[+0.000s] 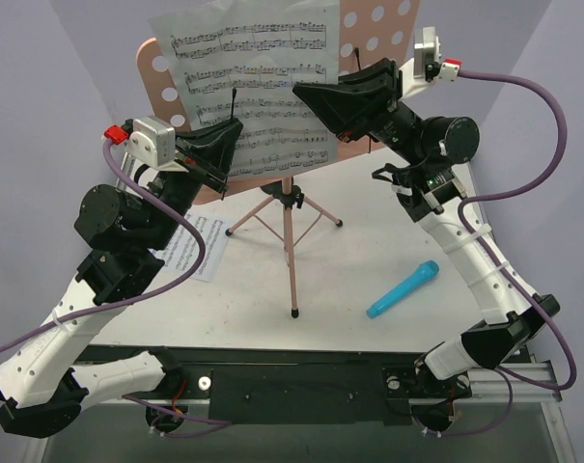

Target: Set up the instrument practice props

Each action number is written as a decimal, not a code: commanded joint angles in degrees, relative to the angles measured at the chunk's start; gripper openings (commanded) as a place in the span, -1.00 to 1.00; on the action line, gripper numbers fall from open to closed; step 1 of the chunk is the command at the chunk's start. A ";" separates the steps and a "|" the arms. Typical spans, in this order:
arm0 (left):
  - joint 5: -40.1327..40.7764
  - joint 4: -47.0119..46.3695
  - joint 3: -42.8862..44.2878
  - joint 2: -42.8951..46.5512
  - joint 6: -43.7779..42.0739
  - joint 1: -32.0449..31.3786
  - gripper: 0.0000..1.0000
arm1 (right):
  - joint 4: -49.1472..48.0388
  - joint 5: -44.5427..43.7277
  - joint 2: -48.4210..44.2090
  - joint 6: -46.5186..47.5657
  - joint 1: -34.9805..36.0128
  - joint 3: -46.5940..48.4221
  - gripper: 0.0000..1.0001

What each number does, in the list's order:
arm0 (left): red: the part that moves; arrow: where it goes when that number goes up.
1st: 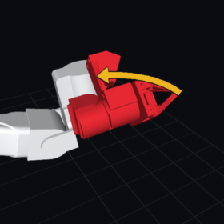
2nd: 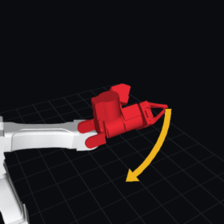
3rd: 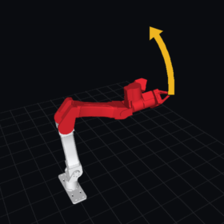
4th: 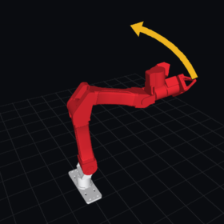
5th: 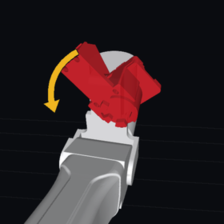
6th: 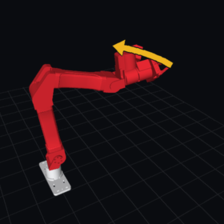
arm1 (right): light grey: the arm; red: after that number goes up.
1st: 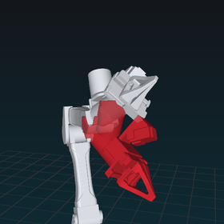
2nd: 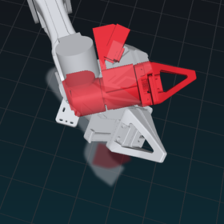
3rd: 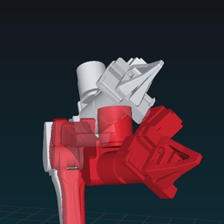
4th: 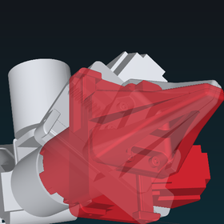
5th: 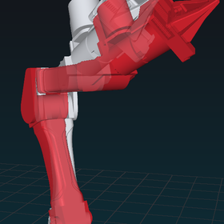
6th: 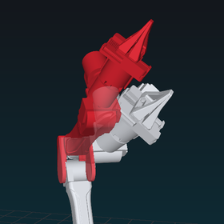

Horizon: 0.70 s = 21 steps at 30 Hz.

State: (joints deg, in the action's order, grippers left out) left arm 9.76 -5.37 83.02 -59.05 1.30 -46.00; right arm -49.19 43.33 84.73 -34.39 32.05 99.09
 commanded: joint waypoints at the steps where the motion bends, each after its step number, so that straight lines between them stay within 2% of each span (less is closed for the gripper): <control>1: -2.11 -6.24 0.65 1.13 1.25 0.12 -1.00 | -8.37 -1.41 0.96 0.64 0.99 0.23 -1.00; 21: -2.11 -6.50 0.91 1.21 1.42 0.56 -1.00 | -14.53 -5.80 5.97 -1.29 3.80 1.46 -1.00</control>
State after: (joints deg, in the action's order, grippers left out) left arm 9.56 -5.41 83.00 -59.05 1.34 -45.58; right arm -56.01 39.59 90.45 -35.75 35.03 99.09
